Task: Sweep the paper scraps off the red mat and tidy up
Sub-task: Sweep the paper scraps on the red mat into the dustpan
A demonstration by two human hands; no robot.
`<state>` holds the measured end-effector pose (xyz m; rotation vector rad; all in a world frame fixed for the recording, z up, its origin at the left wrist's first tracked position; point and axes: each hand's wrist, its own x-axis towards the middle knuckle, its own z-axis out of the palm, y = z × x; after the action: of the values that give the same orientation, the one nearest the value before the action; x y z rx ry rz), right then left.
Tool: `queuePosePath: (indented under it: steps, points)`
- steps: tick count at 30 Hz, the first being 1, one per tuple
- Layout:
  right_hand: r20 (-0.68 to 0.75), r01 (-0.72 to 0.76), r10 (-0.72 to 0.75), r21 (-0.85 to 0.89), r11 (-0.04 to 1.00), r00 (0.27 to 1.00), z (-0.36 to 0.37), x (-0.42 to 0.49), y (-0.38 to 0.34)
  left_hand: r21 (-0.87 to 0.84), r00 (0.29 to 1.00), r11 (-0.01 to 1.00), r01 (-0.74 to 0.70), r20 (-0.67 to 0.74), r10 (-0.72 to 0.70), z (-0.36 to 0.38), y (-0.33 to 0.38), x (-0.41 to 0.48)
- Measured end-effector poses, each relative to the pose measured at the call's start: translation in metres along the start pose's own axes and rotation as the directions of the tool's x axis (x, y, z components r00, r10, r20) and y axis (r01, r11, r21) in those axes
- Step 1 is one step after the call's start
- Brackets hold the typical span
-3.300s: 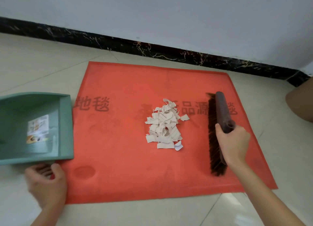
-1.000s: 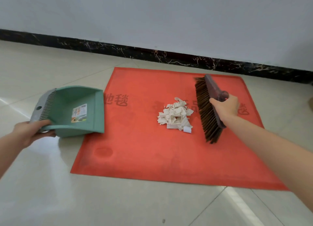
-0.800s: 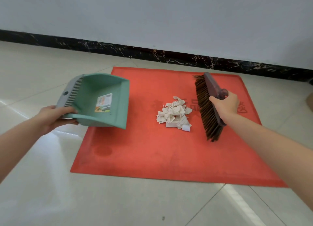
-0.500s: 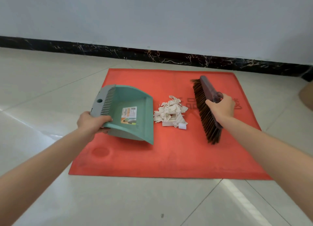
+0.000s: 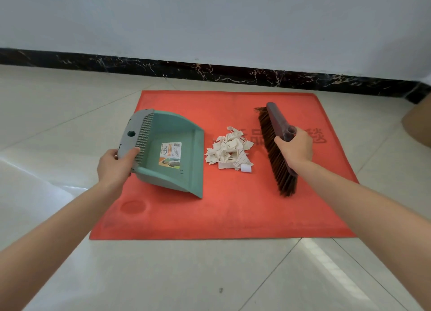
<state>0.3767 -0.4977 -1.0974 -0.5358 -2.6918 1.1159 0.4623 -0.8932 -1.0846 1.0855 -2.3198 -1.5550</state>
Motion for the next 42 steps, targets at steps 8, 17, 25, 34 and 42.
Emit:
queuePosePath:
  steps: [8, 17, 25, 34, 42]
  points:
    - [0.014, 0.029, -0.03, 0.053, 0.998, 0.999, 0.018, -0.003, -0.01, -0.234, 0.999, 0.972, -0.021, 0.032, 0.029, 0.0, -0.003, -0.002]
    - [0.126, 0.144, -0.148, 0.04, 0.989, 0.981, 0.056, -0.021, -0.04, -0.276, 0.988, 0.952, -0.131, 0.037, 0.147, 0.002, -0.001, -0.005]
    - [0.149, 0.182, -0.18, 0.002, 0.983, 0.972, 0.08, -0.038, -0.054, -0.331, 0.981, 0.932, -0.145, 0.077, 0.18, 0.001, -0.003, -0.011]
    - [0.159, 0.172, -0.171, 0.008, 0.985, 0.972, 0.092, -0.06, -0.07, -0.43, 0.98, 0.896, -0.113, 0.103, 0.173, 0.0, -0.004, -0.02]
    - [0.203, 0.192, -0.195, 0.036, 0.981, 0.96, 0.106, -0.087, -0.089, -0.464, 0.982, 0.882, -0.083, 0.11, 0.15, -0.001, -0.007, -0.021]
